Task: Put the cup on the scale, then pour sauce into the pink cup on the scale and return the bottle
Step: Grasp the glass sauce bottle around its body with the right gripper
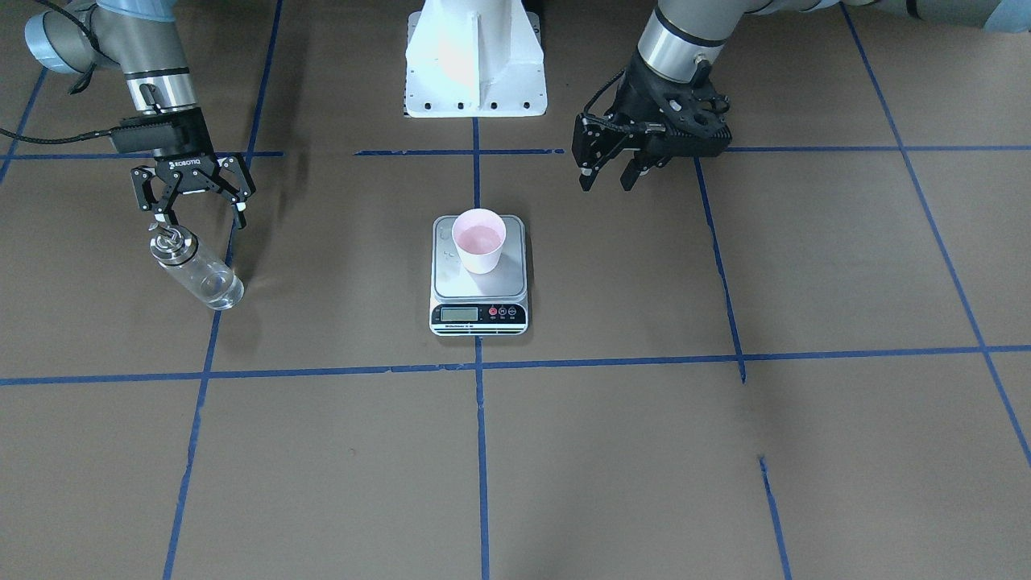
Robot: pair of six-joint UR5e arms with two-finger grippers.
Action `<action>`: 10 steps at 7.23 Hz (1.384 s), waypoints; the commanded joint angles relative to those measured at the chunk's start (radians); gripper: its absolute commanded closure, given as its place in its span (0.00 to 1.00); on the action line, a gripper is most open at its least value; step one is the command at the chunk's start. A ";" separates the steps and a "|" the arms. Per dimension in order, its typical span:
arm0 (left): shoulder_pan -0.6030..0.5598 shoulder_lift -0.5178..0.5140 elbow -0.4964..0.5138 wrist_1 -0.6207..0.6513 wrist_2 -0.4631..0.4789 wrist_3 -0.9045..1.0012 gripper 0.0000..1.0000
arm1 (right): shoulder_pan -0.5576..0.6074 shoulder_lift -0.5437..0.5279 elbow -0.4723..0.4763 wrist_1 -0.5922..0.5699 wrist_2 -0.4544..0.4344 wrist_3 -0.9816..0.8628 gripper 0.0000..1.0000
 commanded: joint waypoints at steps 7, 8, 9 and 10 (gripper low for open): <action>0.008 0.026 0.015 0.040 0.065 0.052 0.36 | -0.010 0.098 -0.149 -0.022 -0.170 0.092 0.00; 0.008 0.040 0.016 0.042 0.065 0.075 0.36 | -0.010 0.105 -0.149 -0.022 -0.172 0.092 0.00; 0.008 0.054 0.016 0.062 0.065 0.127 0.36 | -0.010 0.111 -0.150 -0.022 -0.172 0.092 0.00; 0.010 0.054 0.016 0.100 0.065 0.153 0.36 | -0.010 0.119 -0.158 -0.022 -0.173 0.092 0.00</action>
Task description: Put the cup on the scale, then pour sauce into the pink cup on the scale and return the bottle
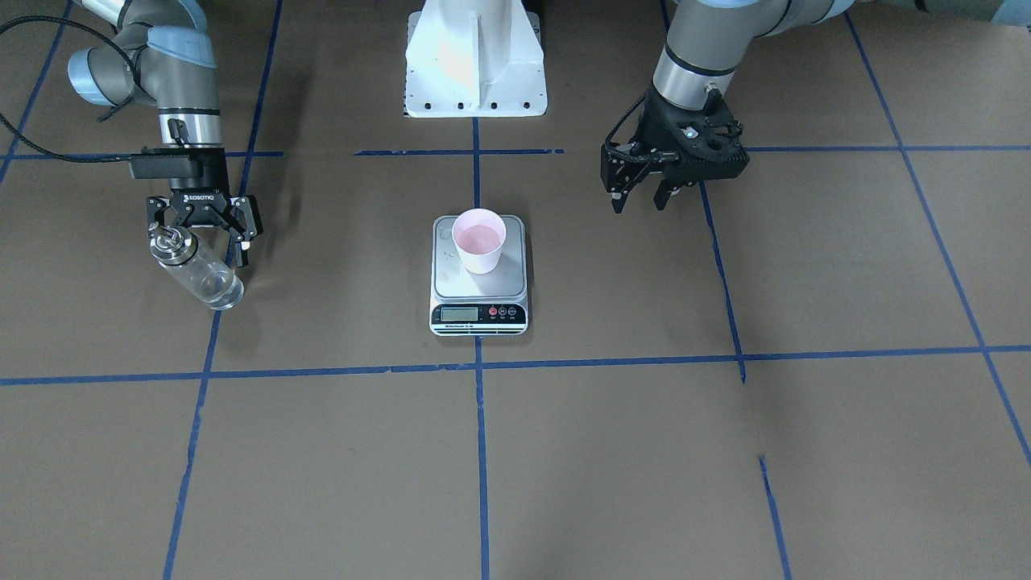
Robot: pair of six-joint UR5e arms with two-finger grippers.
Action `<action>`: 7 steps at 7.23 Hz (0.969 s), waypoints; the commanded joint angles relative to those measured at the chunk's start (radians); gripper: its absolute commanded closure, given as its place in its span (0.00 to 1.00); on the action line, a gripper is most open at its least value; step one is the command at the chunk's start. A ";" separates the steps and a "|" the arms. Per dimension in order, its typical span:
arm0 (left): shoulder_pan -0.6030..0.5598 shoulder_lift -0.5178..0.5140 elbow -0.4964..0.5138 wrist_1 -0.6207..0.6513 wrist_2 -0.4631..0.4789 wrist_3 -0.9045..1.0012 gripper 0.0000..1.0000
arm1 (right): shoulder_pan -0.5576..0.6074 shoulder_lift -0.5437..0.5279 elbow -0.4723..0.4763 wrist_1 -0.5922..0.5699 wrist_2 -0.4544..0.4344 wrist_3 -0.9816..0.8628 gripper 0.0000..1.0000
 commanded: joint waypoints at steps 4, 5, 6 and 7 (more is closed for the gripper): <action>0.050 -0.032 -0.007 0.073 0.000 0.099 0.38 | 0.000 0.011 -0.009 0.000 -0.007 0.000 0.00; 0.062 -0.045 -0.003 0.070 -0.001 0.098 0.38 | 0.000 0.011 -0.007 0.000 -0.008 0.000 0.00; 0.073 -0.048 0.010 0.064 -0.004 0.098 0.38 | 0.000 0.011 -0.007 0.000 -0.008 0.000 0.00; 0.088 -0.074 0.042 0.064 -0.003 0.098 0.38 | 0.000 0.011 -0.007 0.000 -0.008 0.000 0.00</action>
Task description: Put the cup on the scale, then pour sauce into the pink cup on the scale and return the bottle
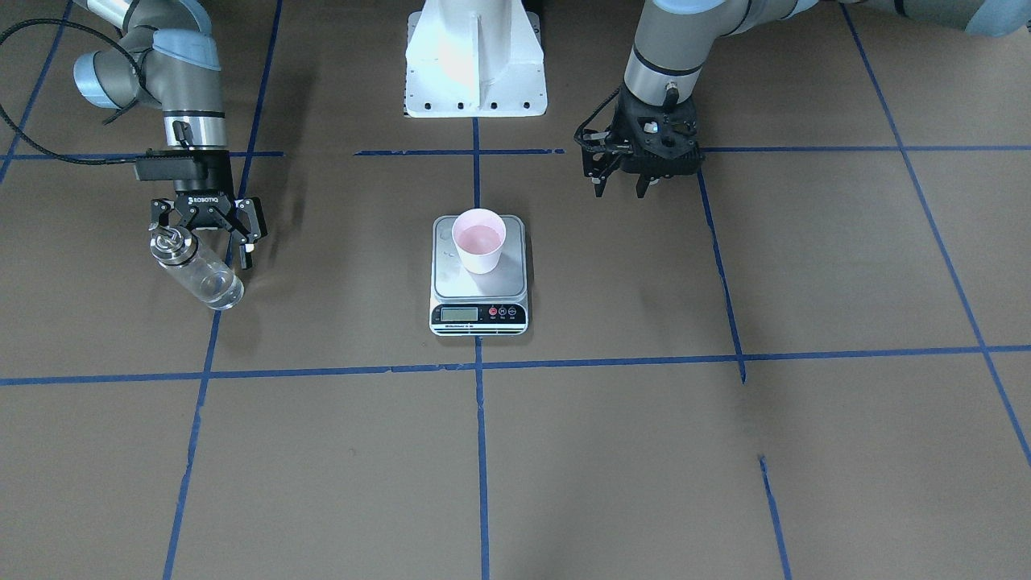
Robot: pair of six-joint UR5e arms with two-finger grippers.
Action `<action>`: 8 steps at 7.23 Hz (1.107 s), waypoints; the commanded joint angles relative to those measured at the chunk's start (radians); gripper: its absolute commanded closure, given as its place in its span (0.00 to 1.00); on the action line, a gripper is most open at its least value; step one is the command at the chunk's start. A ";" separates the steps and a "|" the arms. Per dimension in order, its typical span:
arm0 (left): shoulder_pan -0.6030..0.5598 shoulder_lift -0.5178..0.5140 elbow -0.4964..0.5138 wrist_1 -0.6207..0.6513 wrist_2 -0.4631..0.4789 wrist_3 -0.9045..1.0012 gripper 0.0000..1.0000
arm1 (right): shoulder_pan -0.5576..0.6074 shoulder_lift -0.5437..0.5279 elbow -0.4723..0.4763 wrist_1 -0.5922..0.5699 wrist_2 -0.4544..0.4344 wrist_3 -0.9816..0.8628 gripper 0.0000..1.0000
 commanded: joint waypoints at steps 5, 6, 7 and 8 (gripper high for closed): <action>0.017 -0.051 0.042 -0.033 -0.005 -0.006 1.00 | 0.000 0.000 0.002 0.000 -0.002 0.000 0.00; 0.017 -0.053 0.042 -0.047 -0.006 -0.067 1.00 | 0.000 0.000 0.000 0.000 -0.002 0.000 0.00; 0.017 -0.053 0.042 -0.083 -0.005 -0.127 1.00 | 0.000 0.000 0.002 0.002 -0.002 0.000 0.00; 0.022 -0.054 0.040 -0.088 -0.005 -0.143 0.34 | 0.000 0.000 0.002 0.002 -0.002 0.000 0.00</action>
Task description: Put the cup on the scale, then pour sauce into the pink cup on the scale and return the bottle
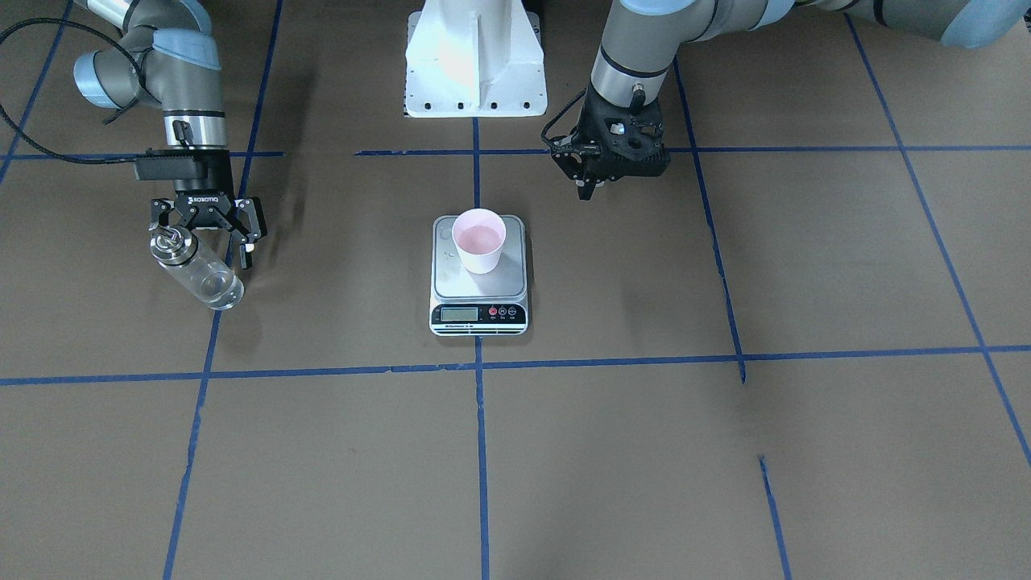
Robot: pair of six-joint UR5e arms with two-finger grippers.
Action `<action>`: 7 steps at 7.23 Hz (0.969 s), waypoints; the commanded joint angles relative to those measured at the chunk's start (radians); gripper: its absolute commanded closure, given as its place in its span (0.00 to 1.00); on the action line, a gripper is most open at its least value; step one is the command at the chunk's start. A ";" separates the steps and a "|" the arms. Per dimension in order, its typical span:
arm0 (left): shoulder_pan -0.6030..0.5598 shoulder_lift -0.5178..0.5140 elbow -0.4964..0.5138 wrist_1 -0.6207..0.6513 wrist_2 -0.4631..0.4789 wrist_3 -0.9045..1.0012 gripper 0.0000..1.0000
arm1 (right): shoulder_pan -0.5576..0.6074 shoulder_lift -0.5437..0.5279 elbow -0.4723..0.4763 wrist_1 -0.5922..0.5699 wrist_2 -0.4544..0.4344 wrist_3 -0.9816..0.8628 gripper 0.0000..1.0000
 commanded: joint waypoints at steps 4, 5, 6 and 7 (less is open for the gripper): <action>0.002 0.000 -0.010 -0.015 0.002 -0.044 0.27 | -0.003 0.002 -0.003 -0.001 -0.032 0.000 0.00; 0.002 0.001 -0.015 -0.018 0.002 -0.080 0.27 | -0.003 0.011 -0.004 -0.001 -0.034 0.000 0.00; 0.002 0.003 -0.018 -0.018 0.005 -0.117 0.27 | -0.003 0.021 -0.019 -0.001 -0.047 -0.002 0.00; 0.002 0.009 -0.018 -0.020 0.005 -0.119 0.27 | -0.005 0.028 -0.027 -0.001 -0.048 -0.002 0.00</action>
